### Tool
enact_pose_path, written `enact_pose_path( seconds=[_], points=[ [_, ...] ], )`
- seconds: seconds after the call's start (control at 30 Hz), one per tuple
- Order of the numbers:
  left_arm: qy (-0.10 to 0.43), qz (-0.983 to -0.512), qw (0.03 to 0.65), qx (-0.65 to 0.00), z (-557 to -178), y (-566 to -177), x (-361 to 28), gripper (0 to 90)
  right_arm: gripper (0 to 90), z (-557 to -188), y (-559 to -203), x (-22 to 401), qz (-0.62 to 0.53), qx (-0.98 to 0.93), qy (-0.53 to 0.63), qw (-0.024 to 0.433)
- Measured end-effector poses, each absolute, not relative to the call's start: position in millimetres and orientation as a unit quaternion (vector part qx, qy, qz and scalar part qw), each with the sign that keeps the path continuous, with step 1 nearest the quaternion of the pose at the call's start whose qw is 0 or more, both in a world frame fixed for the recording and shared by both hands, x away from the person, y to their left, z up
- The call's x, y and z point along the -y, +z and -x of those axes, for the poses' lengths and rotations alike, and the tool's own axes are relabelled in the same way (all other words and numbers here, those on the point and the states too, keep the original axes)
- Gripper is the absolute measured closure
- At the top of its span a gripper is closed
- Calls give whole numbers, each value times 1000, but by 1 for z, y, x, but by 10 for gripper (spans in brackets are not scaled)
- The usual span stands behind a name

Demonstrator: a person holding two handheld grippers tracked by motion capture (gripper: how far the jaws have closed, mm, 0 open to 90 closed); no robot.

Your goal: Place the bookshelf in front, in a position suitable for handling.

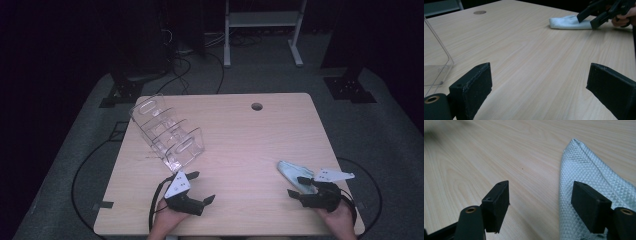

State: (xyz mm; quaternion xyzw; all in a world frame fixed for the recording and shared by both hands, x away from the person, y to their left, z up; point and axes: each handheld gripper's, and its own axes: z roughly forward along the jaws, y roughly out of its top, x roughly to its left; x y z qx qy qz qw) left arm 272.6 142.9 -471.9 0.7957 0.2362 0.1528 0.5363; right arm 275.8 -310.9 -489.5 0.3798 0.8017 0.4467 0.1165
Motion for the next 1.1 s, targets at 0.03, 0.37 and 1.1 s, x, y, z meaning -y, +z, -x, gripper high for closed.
enact_pose_path(
  seconds=[0.03,0.37,1.1],
  points=[
    [153,-790,545,-235,-271,-469,-142,57,303,-276,-489,311,-380,-800,449,119],
    [177,-785,549,-224,-268,-438,-151,58,303,-276,-488,309,-380,-798,453,118],
    [241,-780,508,-274,-302,-378,-230,31,303,-275,-486,306,-375,-801,452,118]
  ],
)
